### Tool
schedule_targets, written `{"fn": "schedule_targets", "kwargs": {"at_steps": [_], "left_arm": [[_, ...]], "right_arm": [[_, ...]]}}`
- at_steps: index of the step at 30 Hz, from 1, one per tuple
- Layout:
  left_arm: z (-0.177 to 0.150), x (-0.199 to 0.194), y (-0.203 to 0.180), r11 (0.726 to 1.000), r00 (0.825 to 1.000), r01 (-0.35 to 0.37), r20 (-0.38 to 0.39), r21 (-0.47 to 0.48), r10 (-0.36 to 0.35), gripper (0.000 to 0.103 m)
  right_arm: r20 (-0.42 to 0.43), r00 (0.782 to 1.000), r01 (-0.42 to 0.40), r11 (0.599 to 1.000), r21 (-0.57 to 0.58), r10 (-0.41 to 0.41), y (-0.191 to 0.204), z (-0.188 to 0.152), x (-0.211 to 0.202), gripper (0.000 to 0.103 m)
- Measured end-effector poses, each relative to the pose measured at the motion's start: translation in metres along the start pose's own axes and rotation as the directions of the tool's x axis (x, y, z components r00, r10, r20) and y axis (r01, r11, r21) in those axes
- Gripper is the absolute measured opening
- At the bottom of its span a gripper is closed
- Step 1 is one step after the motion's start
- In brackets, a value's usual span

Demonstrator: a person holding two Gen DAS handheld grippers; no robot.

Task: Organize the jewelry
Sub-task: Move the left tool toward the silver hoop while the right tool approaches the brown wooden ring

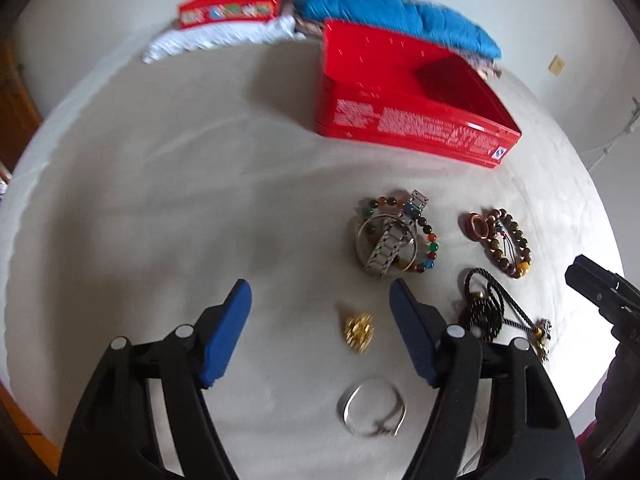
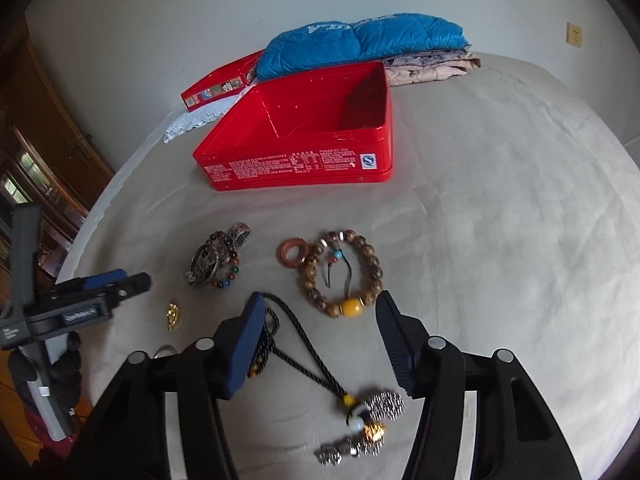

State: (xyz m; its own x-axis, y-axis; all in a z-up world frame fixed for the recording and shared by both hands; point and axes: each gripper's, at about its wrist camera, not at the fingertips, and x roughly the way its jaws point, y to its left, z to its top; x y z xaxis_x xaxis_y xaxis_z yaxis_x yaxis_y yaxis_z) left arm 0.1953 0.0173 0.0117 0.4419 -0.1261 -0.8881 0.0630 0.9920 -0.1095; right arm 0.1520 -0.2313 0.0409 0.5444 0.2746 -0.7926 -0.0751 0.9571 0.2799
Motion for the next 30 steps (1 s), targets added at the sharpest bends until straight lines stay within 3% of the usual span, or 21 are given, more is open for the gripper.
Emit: {"fn": "schedule_targets", "kwargs": {"at_steps": [5, 11, 17, 19, 22, 24, 30], "left_arm": [[0.018, 0.027, -0.003, 1.000, 0.999, 0.010, -0.041, -0.008, -0.010, 0.065], [0.029, 0.040, -0.005, 0.998, 0.996, 0.054, -0.066, -0.011, -0.055, 0.053], [0.035, 0.056, -0.011, 0.996, 0.988, 0.094, -0.118, -0.003, -0.094, 0.028], [0.036, 0.058, -0.013, 0.995, 0.989, 0.099, -0.114, 0.001, -0.098, 0.024], [0.038, 0.059, -0.016, 0.994, 0.987, 0.113, -0.113, 0.003, -0.112, 0.006], [0.038, 0.061, -0.016, 0.994, 0.989, 0.105, -0.110, 0.003, -0.104, 0.001], [0.039, 0.049, -0.004, 0.987, 0.986, 0.156, -0.060, -0.027, -0.157, 0.000]], "right_arm": [[-0.014, 1.000, 0.012, 1.000, -0.016, -0.013, 0.000, 0.015, 0.019, 0.058], [-0.033, 0.999, 0.009, 1.000, -0.013, -0.009, -0.007, 0.025, 0.040, 0.058], [-0.041, 0.999, -0.007, 1.000, -0.014, 0.006, -0.008, 0.030, 0.055, 0.058], [-0.039, 0.999, -0.006, 1.000, -0.021, 0.005, -0.007, 0.032, 0.060, 0.058], [-0.036, 0.999, -0.001, 0.999, -0.032, 0.000, -0.005, 0.033, 0.065, 0.058], [-0.039, 0.999, -0.003, 0.999, -0.035, 0.001, -0.005, 0.032, 0.069, 0.058], [-0.044, 0.999, 0.002, 1.000, -0.024, -0.003, -0.011, 0.029, 0.077, 0.058]]}}
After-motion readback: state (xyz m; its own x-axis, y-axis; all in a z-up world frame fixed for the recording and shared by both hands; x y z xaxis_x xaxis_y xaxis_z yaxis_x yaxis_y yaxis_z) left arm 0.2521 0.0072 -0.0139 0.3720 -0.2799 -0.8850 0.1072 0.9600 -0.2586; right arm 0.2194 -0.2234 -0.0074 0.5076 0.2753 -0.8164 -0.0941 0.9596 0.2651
